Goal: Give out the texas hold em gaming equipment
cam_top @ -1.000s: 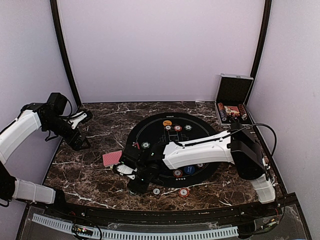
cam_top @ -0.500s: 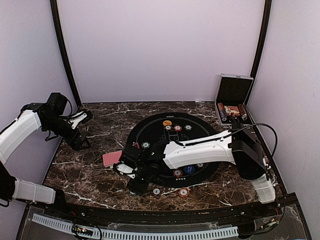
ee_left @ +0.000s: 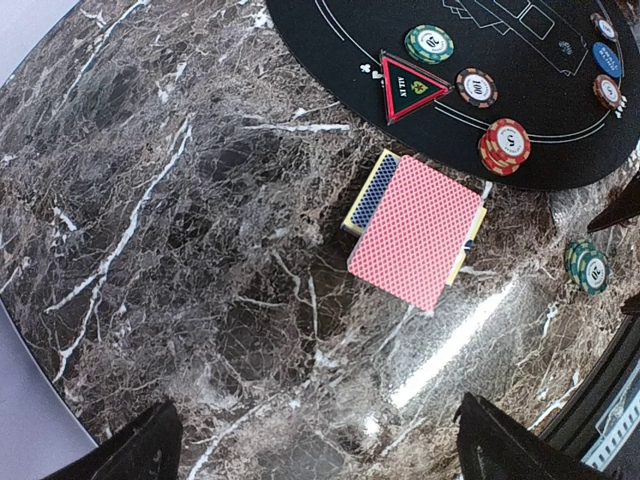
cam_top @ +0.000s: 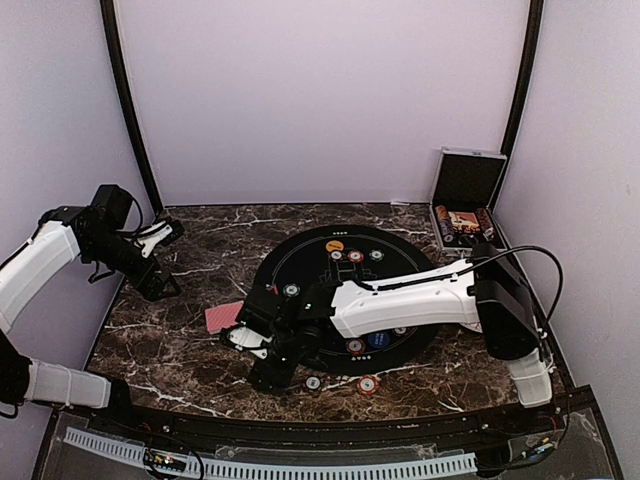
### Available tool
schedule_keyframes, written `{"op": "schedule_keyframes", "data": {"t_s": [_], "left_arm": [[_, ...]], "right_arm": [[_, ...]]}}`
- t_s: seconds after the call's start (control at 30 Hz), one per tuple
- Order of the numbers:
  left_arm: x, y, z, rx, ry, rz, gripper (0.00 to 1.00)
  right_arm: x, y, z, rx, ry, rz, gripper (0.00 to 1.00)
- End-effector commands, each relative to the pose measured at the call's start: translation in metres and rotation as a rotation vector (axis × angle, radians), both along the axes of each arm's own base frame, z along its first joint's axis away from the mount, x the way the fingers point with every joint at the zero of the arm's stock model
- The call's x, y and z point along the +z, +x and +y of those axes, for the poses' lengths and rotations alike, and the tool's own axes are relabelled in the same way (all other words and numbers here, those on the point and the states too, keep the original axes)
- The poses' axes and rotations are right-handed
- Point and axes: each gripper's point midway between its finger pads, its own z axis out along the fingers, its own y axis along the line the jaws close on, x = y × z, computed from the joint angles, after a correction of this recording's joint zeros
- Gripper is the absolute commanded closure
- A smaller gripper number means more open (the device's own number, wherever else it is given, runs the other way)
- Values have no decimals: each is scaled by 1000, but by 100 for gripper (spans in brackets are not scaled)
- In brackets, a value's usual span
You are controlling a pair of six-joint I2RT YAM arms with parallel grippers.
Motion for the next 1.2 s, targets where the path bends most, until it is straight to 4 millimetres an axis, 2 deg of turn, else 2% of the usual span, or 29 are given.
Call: {"op": "schedule_keyframes", "data": {"t_s": [0.0,0.27,0.6,0.77,1.17], "left_arm": [[6,-7,-1,-14,-3,-6,1],[6,-9,-1,-15,1,-7,1],[7,-9,0,-12,4,-12,1],[8,-9,0,-12,4,-13,1],[6,-8,-1,-11,-1,-2,1]], "right_arm": [[-11,-14,4,47,-12,27,19],[-30,-10,4,49,-58,8,20],[-33,-6,6,36,-61,-4,40],[-30,-4,5,31,-61,-15,50],[-13,0,9,27,-34,-41,56]]}}
